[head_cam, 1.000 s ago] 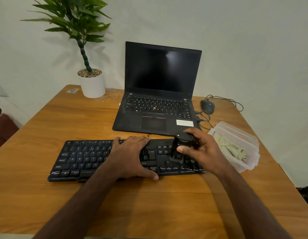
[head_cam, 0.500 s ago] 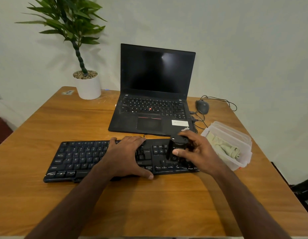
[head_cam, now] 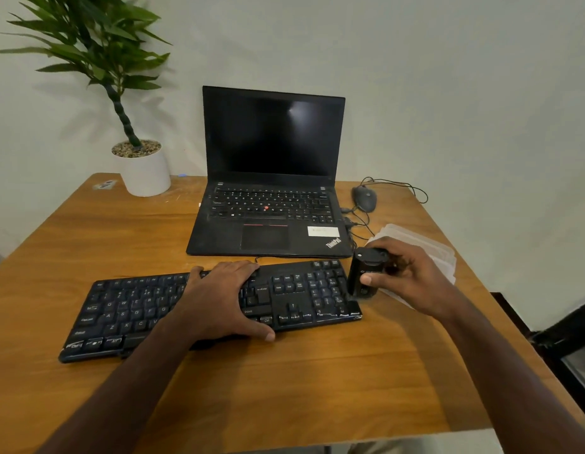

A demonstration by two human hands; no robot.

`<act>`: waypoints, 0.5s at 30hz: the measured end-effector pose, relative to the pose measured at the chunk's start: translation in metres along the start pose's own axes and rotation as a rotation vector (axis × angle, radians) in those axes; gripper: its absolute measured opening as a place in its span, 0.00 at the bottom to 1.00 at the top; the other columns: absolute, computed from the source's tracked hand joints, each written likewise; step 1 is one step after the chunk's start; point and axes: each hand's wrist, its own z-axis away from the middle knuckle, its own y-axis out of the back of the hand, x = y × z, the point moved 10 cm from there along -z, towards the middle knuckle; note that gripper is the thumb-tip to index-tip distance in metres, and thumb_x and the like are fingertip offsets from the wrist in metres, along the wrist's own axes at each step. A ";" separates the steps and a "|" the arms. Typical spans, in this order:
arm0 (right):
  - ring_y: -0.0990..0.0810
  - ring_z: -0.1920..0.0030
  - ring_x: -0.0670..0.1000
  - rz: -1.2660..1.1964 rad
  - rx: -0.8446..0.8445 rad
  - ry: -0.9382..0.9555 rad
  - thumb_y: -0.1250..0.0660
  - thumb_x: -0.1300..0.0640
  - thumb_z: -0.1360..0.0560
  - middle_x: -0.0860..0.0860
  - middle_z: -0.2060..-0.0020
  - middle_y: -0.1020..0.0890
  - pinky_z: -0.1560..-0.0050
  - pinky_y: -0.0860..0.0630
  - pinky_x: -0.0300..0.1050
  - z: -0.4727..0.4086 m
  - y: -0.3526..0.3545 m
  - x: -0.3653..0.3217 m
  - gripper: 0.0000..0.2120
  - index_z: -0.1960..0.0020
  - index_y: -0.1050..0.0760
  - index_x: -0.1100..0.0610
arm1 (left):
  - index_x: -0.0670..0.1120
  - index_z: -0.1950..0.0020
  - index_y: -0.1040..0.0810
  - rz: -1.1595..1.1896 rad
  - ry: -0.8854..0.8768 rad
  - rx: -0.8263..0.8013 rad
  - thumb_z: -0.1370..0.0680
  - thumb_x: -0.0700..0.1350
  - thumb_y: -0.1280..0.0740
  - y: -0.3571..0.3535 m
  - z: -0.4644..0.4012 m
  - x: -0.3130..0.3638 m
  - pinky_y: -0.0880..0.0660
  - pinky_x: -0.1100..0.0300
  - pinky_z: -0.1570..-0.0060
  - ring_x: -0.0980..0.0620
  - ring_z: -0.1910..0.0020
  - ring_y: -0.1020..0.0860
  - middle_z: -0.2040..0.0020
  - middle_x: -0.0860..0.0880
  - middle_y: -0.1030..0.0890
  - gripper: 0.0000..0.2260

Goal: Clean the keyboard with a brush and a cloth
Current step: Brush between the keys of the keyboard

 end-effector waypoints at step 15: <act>0.18 0.49 0.49 -0.137 0.047 0.017 0.25 0.62 0.29 0.47 0.51 0.17 0.51 0.23 0.37 -0.017 -0.022 -0.011 0.16 0.42 0.21 0.59 | 0.58 0.20 0.48 0.011 -0.001 0.007 0.48 0.84 0.38 0.001 0.001 0.001 0.53 0.37 0.24 0.56 0.22 0.44 0.20 0.57 0.42 0.61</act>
